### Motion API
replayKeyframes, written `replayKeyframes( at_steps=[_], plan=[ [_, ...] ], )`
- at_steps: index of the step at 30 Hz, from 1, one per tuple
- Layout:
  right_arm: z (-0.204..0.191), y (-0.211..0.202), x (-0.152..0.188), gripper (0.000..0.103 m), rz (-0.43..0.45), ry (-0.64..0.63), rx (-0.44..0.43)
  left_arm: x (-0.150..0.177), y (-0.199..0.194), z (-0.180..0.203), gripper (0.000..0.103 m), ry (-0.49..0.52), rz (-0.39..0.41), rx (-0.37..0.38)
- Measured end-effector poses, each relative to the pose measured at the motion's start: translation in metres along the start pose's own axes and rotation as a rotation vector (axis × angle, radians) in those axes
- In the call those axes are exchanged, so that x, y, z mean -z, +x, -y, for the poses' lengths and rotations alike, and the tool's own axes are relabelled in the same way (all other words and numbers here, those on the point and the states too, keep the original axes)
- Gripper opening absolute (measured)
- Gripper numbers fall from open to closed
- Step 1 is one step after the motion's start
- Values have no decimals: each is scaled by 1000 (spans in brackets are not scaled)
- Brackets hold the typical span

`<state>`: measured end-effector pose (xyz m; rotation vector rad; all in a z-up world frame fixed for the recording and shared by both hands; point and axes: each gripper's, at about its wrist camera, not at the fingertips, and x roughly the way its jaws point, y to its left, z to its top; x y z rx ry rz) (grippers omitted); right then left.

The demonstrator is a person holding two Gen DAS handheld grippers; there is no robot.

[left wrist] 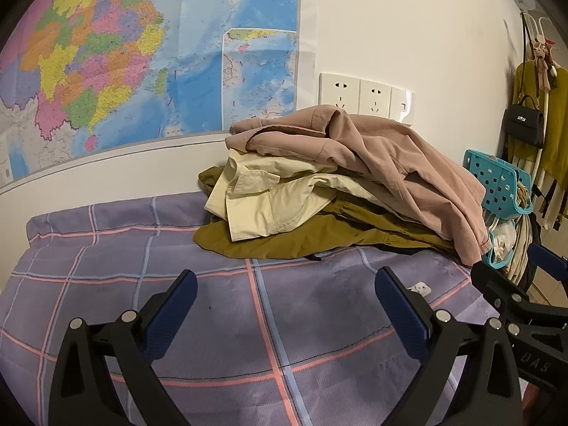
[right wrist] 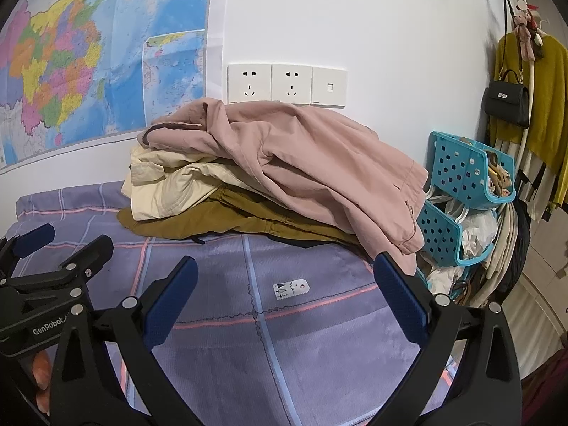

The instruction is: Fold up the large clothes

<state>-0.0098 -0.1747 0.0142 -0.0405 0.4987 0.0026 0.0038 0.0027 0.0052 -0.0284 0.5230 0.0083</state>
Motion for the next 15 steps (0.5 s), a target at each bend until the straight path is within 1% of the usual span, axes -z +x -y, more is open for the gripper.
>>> replayKeyframes(
  at_steps=[10,12,15],
  plan=[
    [-1,5,-7,98,9,-20,-2,-3,13,-4,97,-11,-32,24],
    [-1,6,-8,98,16,-25,-10,-5,16,-5,97,-10,-32,24],
    [-3,11,-13,98,22,-41,-26,-9,24,-10,97,-31,-49,44]
  ],
)
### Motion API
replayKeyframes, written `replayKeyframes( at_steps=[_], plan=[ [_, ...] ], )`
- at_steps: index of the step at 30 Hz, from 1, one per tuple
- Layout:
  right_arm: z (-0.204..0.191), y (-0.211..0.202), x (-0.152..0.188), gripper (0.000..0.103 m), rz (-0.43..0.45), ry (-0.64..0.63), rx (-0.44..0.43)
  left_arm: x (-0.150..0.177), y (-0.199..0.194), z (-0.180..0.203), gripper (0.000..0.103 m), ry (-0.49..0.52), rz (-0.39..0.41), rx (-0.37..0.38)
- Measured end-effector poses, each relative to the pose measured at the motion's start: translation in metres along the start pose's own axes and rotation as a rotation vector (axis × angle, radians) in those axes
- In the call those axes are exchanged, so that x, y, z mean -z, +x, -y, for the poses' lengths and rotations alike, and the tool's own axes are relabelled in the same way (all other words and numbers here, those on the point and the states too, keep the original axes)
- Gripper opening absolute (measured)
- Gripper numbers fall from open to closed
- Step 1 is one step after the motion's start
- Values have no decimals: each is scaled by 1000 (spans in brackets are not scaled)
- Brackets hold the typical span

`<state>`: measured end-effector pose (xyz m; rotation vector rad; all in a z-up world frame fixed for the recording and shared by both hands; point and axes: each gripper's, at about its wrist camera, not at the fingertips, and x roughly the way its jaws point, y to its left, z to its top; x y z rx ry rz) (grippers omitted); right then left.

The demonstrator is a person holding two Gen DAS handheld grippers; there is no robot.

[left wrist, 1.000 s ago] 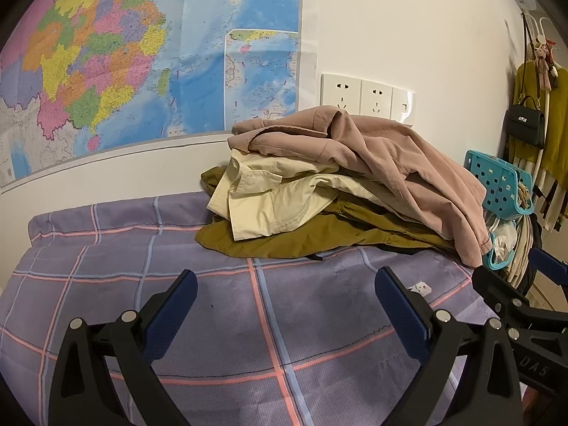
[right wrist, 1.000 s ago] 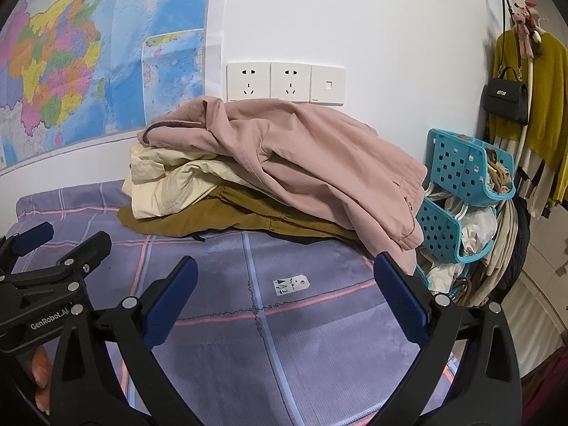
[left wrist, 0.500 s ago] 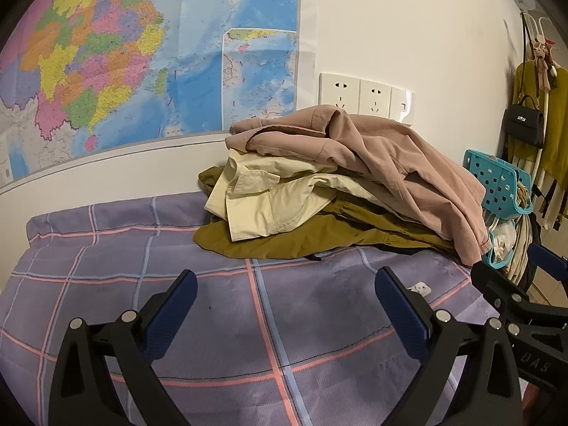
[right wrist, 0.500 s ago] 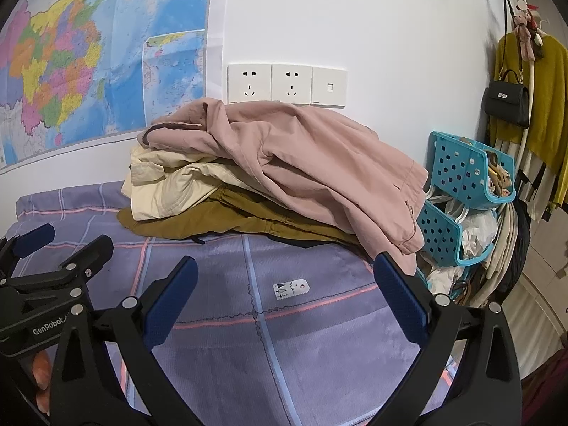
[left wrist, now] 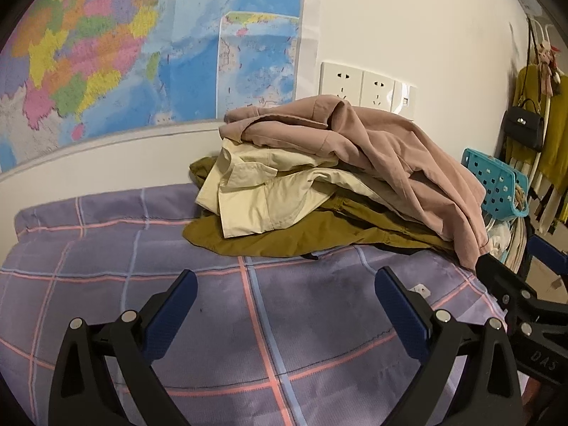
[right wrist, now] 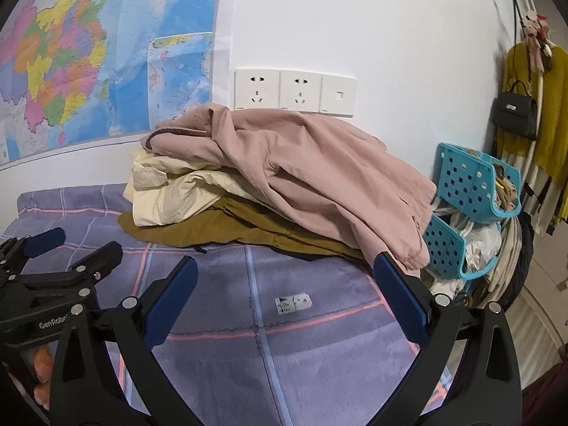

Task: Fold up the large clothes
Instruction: 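Grasp the pink jacket with both grippers and lift it off the pile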

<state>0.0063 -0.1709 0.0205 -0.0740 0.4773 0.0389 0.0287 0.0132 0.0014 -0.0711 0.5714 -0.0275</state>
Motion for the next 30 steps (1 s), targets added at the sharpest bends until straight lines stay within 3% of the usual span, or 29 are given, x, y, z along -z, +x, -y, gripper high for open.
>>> replayKeyframes(
  at_steps=[8,13,17,23,26,27,28,30],
  plan=[
    [-11,30,-47,98,49,-99,-87,-22,31,-19,97,-34,-18,22],
    [-26,67,-91,91,57,-149,-151,-37,48,-28,97,-31,-3,36],
    [-45,110,-122,85,28,-211,-180,-48,62,-34,97,-32,-6,38],
    [-73,170,-142,74,-39,-304,-189,-58,79,-47,97,-49,-11,45],
    [-81,192,-147,61,-67,-331,-189,-62,87,-54,97,-62,-17,49],
    [-82,201,-149,51,-79,-336,-198,-63,89,-56,97,-64,-17,52],
    [-82,204,-151,31,-86,-340,-207,-63,90,-58,97,-64,-15,53],
    [-81,209,-157,5,-105,-343,-241,-64,93,-62,97,-68,-14,60]
  ],
)
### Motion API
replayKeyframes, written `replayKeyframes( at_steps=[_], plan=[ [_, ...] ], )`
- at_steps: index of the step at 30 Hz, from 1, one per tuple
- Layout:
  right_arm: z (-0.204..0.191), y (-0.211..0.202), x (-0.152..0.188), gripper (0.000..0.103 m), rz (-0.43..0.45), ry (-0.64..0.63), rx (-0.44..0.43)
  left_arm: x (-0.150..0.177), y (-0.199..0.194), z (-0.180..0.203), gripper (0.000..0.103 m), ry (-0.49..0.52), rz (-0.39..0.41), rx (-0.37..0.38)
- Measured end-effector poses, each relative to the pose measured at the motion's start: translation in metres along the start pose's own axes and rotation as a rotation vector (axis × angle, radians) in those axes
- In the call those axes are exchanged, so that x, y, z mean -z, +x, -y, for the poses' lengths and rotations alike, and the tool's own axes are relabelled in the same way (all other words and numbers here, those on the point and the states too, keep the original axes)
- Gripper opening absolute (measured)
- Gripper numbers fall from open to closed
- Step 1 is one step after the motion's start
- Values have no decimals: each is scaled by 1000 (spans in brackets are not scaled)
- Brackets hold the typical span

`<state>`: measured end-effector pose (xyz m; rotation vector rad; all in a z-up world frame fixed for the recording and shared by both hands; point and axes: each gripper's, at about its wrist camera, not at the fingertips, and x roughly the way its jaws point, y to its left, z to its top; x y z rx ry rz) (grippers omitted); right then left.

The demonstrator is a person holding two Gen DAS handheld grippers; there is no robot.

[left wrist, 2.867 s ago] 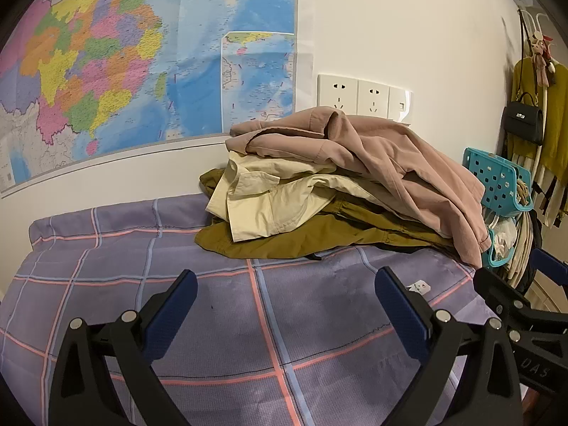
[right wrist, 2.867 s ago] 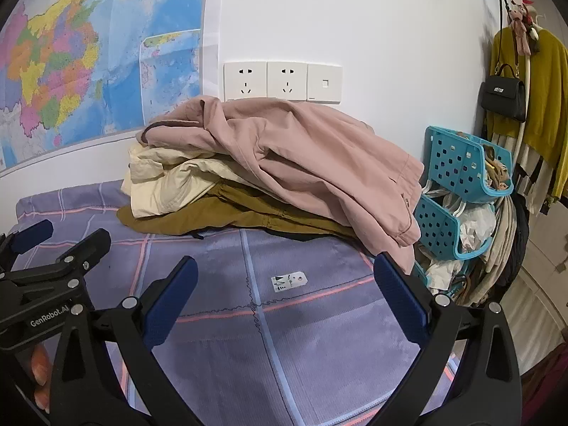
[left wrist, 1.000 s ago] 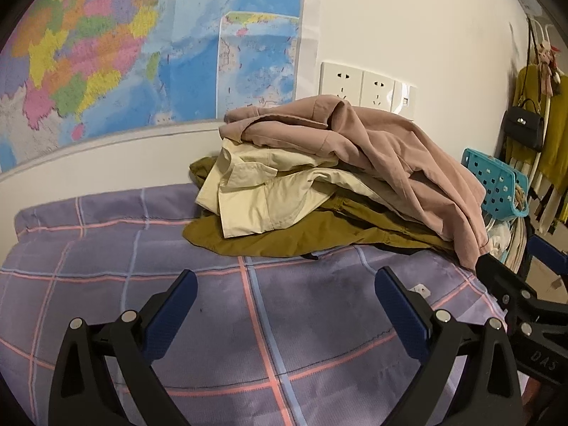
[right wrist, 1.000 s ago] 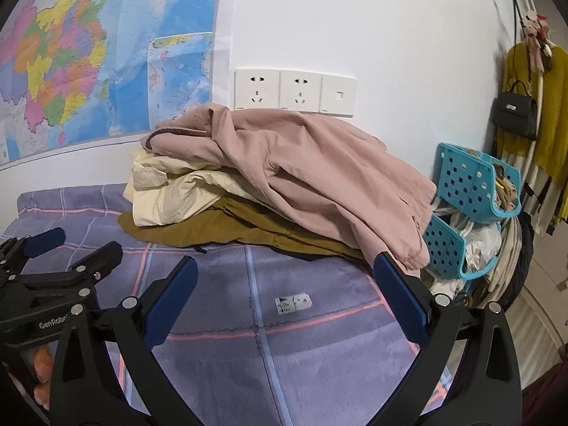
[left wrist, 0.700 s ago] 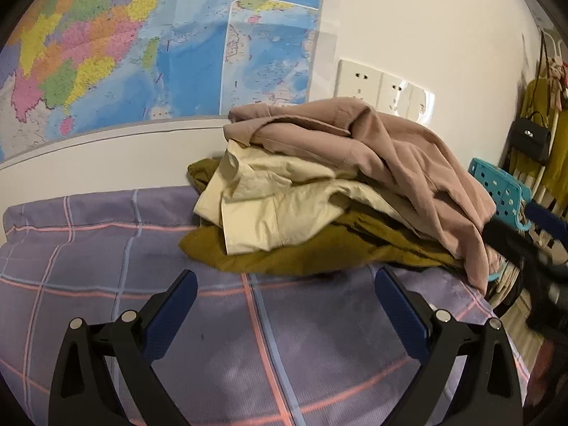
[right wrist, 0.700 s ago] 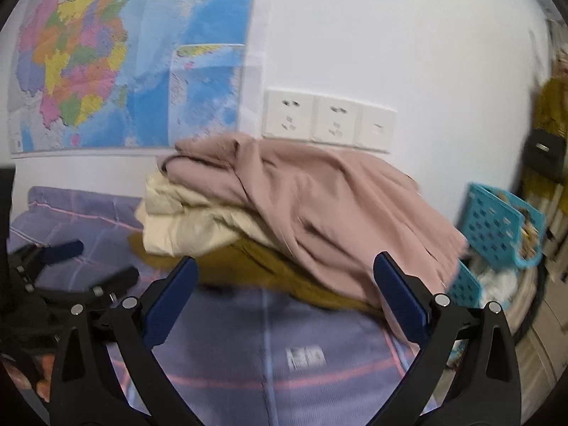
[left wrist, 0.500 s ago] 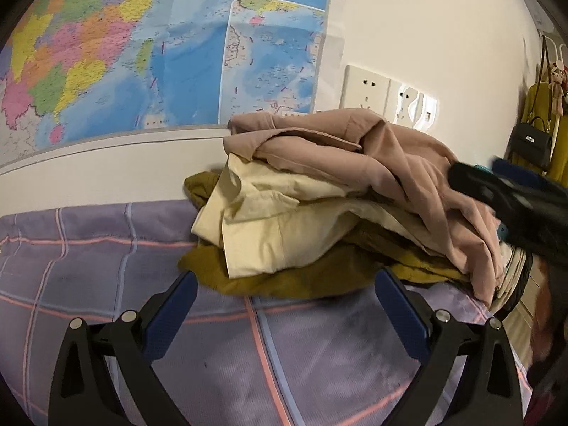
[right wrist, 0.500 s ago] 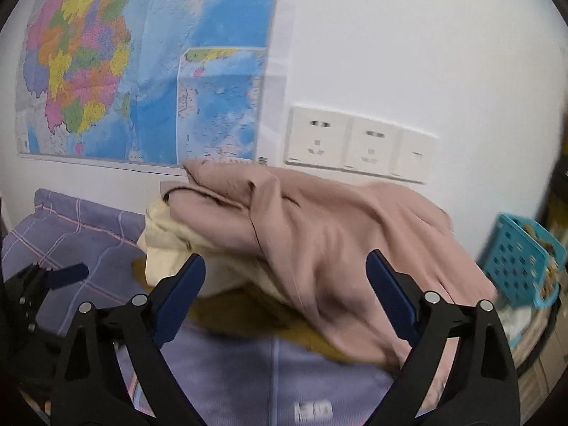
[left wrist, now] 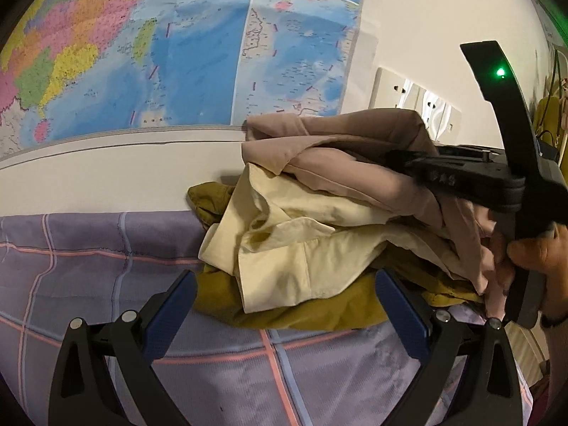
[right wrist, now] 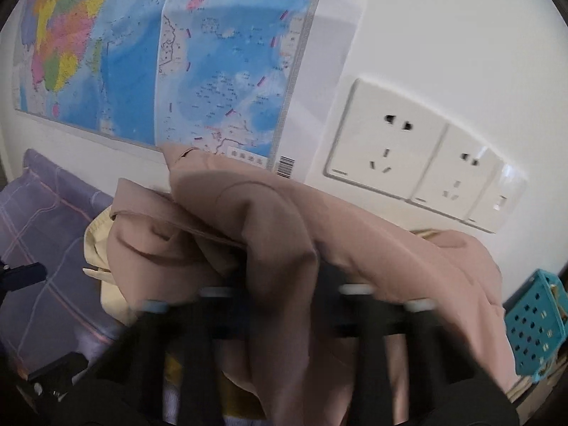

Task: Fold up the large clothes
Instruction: 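Grasp the pink jacket with both grippers and lift it off the pile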

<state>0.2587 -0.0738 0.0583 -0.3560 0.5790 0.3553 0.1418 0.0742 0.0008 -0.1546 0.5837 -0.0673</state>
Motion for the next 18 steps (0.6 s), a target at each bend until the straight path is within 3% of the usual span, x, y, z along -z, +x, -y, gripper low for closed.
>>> replayKeyframes(
  at_steps=[6,10,18],
  plan=[
    [23,-77,-20,4,187,12,-19,-10,9,-9,92,-19,0,78],
    [58,-140,-35,4,291,91,-32,-20,11,-8,92,-14,28,180],
    [122,-227,-43,4,416,234,-58,-24,13,27,92,128,124,286]
  ],
)
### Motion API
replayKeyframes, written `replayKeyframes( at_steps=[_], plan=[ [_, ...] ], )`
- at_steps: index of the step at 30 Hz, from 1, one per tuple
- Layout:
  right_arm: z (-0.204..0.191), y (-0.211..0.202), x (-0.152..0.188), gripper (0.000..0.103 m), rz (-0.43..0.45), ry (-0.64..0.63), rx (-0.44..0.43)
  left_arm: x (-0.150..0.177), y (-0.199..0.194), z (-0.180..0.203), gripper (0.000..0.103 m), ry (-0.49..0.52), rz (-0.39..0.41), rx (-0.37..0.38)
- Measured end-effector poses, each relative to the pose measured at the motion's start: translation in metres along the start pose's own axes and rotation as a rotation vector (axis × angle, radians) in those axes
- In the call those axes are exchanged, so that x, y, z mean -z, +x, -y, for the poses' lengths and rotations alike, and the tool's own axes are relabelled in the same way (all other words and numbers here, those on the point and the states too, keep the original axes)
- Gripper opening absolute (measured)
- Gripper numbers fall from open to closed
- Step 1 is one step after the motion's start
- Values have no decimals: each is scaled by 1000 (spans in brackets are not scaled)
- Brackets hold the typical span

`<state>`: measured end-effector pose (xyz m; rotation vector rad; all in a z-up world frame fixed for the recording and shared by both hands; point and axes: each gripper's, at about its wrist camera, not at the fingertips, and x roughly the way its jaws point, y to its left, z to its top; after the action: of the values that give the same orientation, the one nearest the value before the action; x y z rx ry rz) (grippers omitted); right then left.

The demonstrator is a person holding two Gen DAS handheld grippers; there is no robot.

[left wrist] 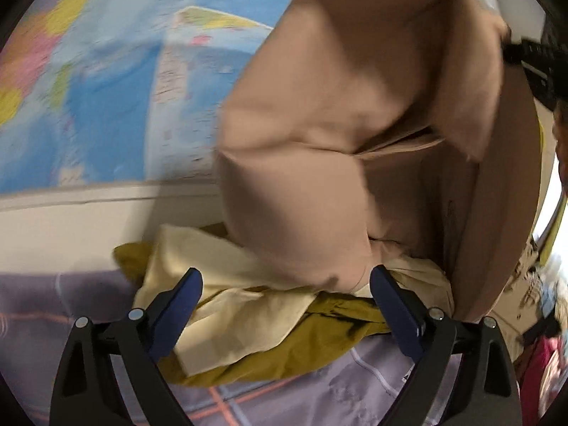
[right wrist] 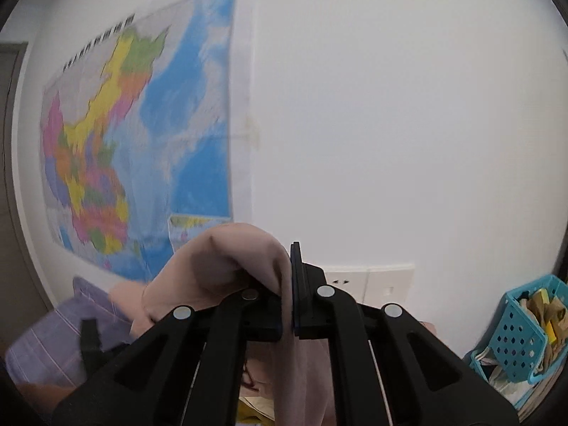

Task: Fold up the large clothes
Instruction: 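Grasp the pink jacket with both grippers and lift it off the pile, then swing the lifted pink jacket and lay it flat on the bed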

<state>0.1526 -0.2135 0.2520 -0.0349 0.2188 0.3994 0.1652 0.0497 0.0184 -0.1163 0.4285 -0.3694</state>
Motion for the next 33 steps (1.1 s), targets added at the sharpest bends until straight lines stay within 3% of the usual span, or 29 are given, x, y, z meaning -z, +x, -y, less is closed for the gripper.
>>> replayKeyframes(
  at_steps=[2,4,5,6,8,9,12,17,23,29,33],
  plan=[
    [7,-10,-3,4,7,15,0,-2,13,5,92,26,5,-20],
    [13,-18,-3,4,12,28,-2,-3,23,2,86,25,31,8],
    [15,-23,-2,4,13,25,0,-3,27,3,75,33,44,4],
    [19,-28,-2,4,13,28,1,-3,30,5,51,45,47,13],
    [25,-37,0,4,6,30,0,-6,35,12,17,62,36,86],
    [25,-40,0,4,7,28,7,-11,35,18,12,72,38,93],
    [32,-63,-4,4,34,38,22,-26,26,27,9,88,76,80],
    [38,-131,-31,4,133,56,20,-77,-24,30,8,22,176,180],
    [11,-238,-70,4,298,18,-34,-131,-131,63,8,89,311,197],
    [-16,-316,-69,4,362,36,-157,-153,-275,70,8,153,420,93],
    [-35,-344,-51,4,355,85,-298,-143,-374,79,8,208,446,-36]
  ],
)
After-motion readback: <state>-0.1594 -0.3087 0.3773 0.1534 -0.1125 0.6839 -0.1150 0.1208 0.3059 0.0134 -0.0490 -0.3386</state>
